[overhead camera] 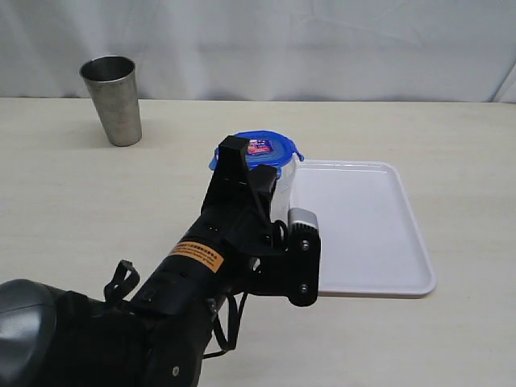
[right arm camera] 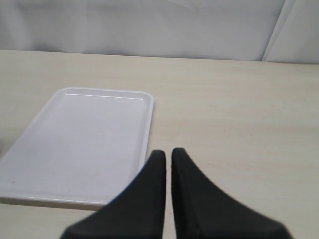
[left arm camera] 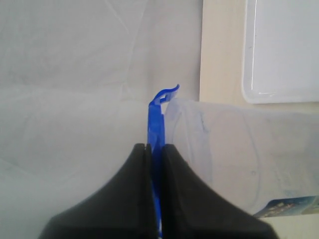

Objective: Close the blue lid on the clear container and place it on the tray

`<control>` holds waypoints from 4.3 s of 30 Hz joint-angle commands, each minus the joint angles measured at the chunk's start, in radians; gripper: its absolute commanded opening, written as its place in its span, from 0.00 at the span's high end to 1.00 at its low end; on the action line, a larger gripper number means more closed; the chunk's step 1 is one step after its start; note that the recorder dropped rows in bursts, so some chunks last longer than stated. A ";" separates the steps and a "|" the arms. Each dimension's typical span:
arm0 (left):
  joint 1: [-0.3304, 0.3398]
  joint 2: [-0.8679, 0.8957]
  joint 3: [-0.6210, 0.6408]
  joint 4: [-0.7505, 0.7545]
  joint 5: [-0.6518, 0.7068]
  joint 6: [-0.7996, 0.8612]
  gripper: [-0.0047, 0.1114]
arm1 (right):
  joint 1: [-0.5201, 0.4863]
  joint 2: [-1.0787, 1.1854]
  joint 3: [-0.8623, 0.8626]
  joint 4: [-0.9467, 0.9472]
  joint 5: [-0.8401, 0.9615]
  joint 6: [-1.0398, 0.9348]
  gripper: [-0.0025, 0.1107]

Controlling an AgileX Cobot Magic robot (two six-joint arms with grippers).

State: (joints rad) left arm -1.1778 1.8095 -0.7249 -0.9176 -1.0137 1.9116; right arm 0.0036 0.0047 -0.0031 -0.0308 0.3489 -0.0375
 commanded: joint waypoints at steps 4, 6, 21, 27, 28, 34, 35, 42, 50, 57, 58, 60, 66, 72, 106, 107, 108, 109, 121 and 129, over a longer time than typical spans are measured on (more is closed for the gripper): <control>-0.032 -0.003 0.002 -0.033 -0.017 0.004 0.96 | -0.004 -0.005 0.003 0.001 -0.006 0.001 0.94; -0.032 -0.003 0.002 -0.060 -0.017 0.004 0.96 | -0.004 -0.005 0.003 0.001 -0.006 0.001 0.94; -0.055 -0.003 0.002 -0.064 -0.036 0.019 0.96 | -0.004 -0.005 0.003 0.001 -0.006 0.001 0.94; -0.055 -0.003 0.002 -0.081 -0.038 0.017 0.96 | -0.004 -0.005 0.003 0.001 -0.006 0.001 0.94; -0.055 -0.003 0.002 -0.081 -0.038 0.017 0.96 | -0.004 -0.005 0.003 0.001 -0.006 0.001 0.94; -0.055 -0.003 0.002 -0.081 -0.030 0.017 0.96 | -0.004 -0.005 0.003 0.001 -0.006 0.001 0.94; -0.055 -0.003 0.002 -0.081 -0.030 0.017 0.96 | -0.004 -0.005 0.003 0.001 -0.006 0.001 0.94; -0.055 -0.003 0.002 -0.086 -0.032 0.017 0.96 | -0.004 -0.005 0.003 0.001 -0.006 0.001 0.94; -0.055 -0.003 0.002 -0.092 -0.032 0.017 0.96 | -0.004 -0.005 0.003 0.001 -0.006 0.001 0.94; -0.055 -0.003 0.002 -0.088 -0.062 0.026 0.96 | -0.004 -0.005 0.003 0.001 -0.006 0.001 0.94; -0.055 -0.003 0.002 -0.088 -0.062 0.026 0.96 | -0.004 -0.005 0.003 0.001 -0.006 0.001 0.94; -0.055 -0.003 0.002 -0.088 -0.062 0.026 0.96 | -0.004 -0.005 0.003 0.001 -0.006 0.001 0.94; -0.055 -0.003 0.002 -0.088 -0.058 0.060 0.96 | -0.004 -0.005 0.003 0.001 -0.006 0.001 0.94; -0.055 -0.003 0.002 -0.088 -0.031 0.082 0.96 | -0.004 -0.005 0.003 0.001 -0.006 0.001 0.94; -0.079 -0.003 0.002 -0.134 -0.043 0.080 0.96 | -0.004 -0.005 0.003 0.001 -0.006 0.001 0.94; -0.079 -0.003 0.002 -0.134 -0.043 0.080 0.96 | -0.004 -0.005 0.003 0.001 -0.006 0.001 0.94; -0.079 -0.003 0.002 -0.134 -0.043 0.080 0.96 | -0.004 -0.005 0.003 0.001 -0.006 0.001 0.94; -0.079 -0.003 0.002 -0.133 -0.041 0.080 0.96 | -0.004 -0.005 0.003 0.001 -0.006 0.001 0.94; -0.079 -0.003 0.002 -0.119 -0.040 0.080 0.96 | -0.004 -0.005 0.003 0.001 -0.006 0.001 0.94; -0.079 -0.003 0.002 -0.135 -0.036 0.077 0.96 | -0.004 -0.005 0.003 0.001 -0.006 0.001 0.94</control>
State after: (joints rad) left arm -1.2540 1.8095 -0.7249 -1.0393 -1.0464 1.9927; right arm 0.0036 0.0047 -0.0031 -0.0308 0.3489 -0.0375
